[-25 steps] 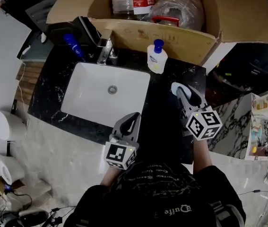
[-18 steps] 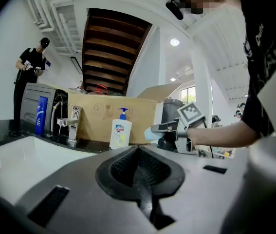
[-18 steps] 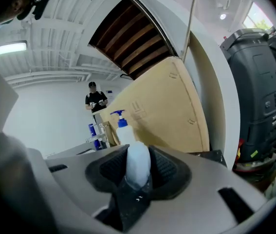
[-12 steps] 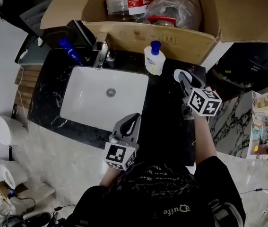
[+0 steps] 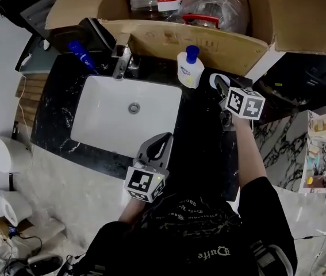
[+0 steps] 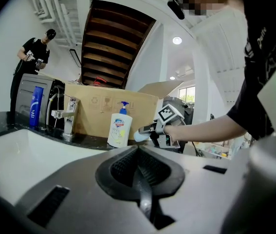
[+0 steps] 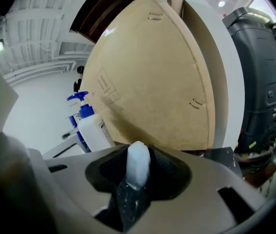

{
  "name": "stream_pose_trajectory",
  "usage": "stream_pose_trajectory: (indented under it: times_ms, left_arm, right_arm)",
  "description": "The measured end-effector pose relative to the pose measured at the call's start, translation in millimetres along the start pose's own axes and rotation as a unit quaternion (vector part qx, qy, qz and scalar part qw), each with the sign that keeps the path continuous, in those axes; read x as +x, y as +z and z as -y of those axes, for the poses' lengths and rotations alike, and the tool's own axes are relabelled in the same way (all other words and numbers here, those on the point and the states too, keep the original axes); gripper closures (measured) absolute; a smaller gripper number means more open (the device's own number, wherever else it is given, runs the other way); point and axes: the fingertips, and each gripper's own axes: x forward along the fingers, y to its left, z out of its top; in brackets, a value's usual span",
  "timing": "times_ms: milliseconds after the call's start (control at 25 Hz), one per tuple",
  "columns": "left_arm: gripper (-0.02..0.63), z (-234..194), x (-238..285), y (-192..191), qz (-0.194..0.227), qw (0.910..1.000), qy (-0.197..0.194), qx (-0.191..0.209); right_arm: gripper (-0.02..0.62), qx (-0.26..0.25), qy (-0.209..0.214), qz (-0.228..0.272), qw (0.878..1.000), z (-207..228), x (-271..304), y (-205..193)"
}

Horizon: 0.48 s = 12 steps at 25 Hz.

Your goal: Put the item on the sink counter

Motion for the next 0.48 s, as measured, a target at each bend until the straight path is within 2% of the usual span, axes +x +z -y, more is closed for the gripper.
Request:
stream_pose_trajectory:
  times_ms: [320,480]
  left_arm:
    - [0.599,-19,-2,-8,-0.005,0.9996,0.013,-0.026]
    - [0.599,-23,-2,-14,-0.013,0.9996,0.016,-0.018]
  right_arm:
    - [0.476,0.008,-0.025,-0.048,0.999,9,23,-15]
    - [0.477,0.034,-0.030,-0.048,0.998,13,26,-18]
